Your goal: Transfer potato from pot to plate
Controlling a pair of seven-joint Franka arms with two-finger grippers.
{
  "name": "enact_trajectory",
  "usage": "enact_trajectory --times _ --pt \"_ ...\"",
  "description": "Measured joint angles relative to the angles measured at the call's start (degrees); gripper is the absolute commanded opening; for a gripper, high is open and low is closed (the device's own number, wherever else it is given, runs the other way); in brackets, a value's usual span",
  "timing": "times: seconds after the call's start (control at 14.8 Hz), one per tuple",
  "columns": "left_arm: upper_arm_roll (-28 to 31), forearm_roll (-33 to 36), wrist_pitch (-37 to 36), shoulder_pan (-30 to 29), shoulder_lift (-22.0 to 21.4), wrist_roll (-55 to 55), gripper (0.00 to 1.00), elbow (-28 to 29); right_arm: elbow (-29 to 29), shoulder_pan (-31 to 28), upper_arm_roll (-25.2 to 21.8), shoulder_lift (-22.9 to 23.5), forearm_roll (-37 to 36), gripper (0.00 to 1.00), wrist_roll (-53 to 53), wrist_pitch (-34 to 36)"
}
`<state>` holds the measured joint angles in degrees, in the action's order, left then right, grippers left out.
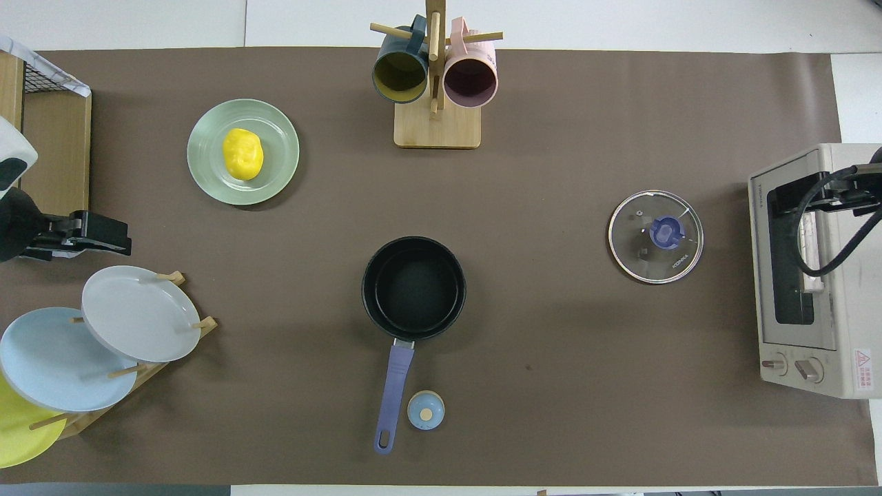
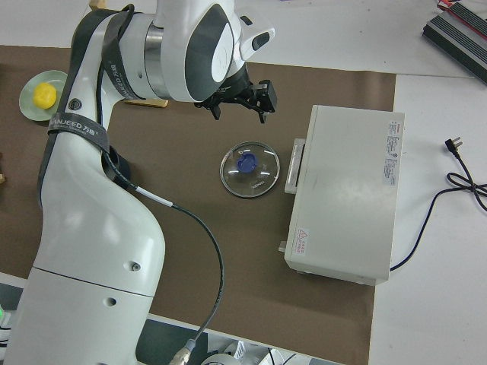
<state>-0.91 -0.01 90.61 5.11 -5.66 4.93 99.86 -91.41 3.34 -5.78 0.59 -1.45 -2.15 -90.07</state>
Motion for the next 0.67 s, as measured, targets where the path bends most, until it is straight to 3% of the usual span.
enact_trajectory --times 0.2,0.47,0.67 --pt "-0.02 0.00 1.10 0.01 0.81 0.04 1.00 -1.36 0.00 0.00 0.00 0.00 0.00 1.00 0.00 0.00" --pt "-0.04 0.00 -0.95 0.01 3.01 0.07 1.00 -7.29 0.00 0.00 0.00 0.00 0.00 1.00 0.00 0.00" --pt "-0.21 0.00 -2.04 0.09 3.34 0.07 1.00 -7.29 0.00 0.00 0.00 0.00 0.00 1.00 0.00 0.00"
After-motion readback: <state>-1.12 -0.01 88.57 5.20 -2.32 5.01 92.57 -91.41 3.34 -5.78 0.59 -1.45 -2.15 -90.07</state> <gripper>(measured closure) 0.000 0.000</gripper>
